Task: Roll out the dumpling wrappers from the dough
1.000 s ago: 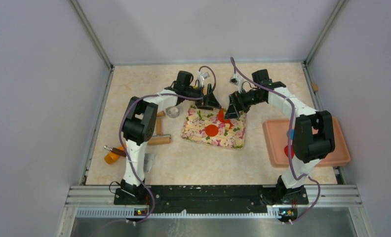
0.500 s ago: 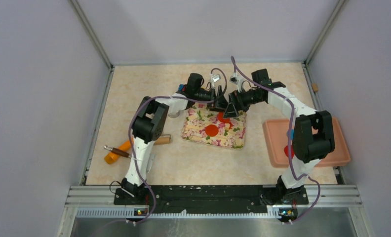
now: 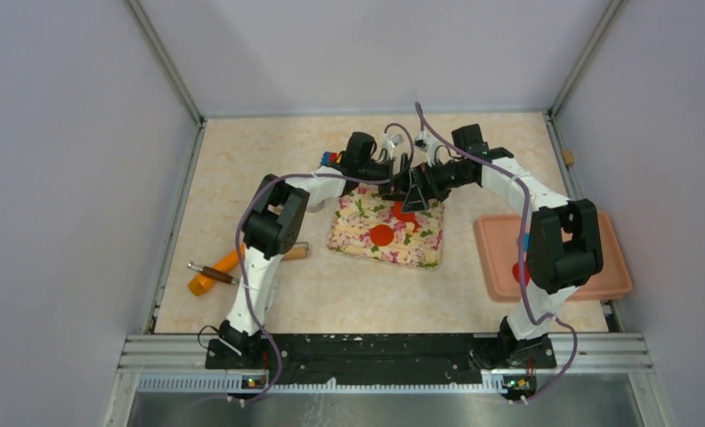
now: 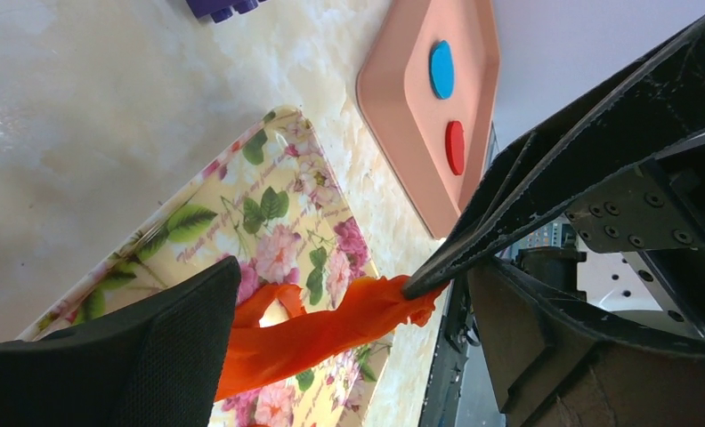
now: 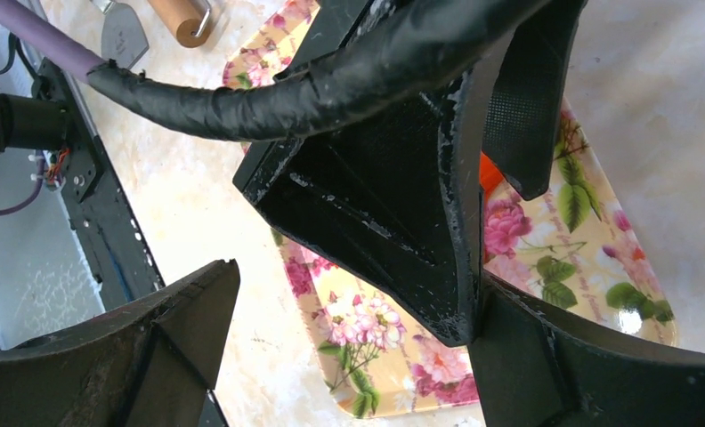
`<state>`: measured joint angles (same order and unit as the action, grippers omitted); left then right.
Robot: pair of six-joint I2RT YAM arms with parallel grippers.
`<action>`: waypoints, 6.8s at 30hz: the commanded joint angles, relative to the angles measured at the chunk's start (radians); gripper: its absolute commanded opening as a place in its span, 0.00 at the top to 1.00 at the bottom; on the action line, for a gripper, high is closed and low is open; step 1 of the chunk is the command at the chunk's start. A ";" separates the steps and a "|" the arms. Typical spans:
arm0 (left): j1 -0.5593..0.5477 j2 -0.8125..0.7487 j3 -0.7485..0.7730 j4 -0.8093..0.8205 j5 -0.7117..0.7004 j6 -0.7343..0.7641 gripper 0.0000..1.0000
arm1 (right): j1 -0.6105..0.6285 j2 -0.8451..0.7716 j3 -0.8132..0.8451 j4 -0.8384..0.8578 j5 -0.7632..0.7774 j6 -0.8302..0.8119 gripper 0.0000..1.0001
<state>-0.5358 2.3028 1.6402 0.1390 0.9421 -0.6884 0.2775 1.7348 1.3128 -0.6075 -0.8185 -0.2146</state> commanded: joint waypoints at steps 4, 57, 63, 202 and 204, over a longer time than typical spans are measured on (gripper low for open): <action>-0.004 -0.003 0.021 -0.133 -0.169 0.110 0.01 | 0.015 -0.039 0.074 0.038 -0.039 0.017 0.07; 0.217 -0.570 -0.148 -0.841 -0.778 0.646 0.09 | -0.038 -0.281 -0.075 -0.090 0.125 -0.109 0.12; 0.313 -0.802 -0.399 -0.897 -0.910 0.744 0.05 | -0.039 -0.309 -0.076 -0.100 0.141 -0.111 0.14; -0.037 -0.698 -0.624 -0.588 -0.308 1.511 0.40 | -0.206 -0.256 -0.133 -0.159 0.023 0.062 0.17; -0.044 -0.692 -0.619 -0.604 -0.345 1.528 0.40 | -0.207 -0.256 -0.132 -0.151 0.020 0.067 0.17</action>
<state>-0.5632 1.6005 0.9794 -0.4374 0.6418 0.7902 0.0692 1.5173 1.1843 -0.7914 -0.7731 -0.1619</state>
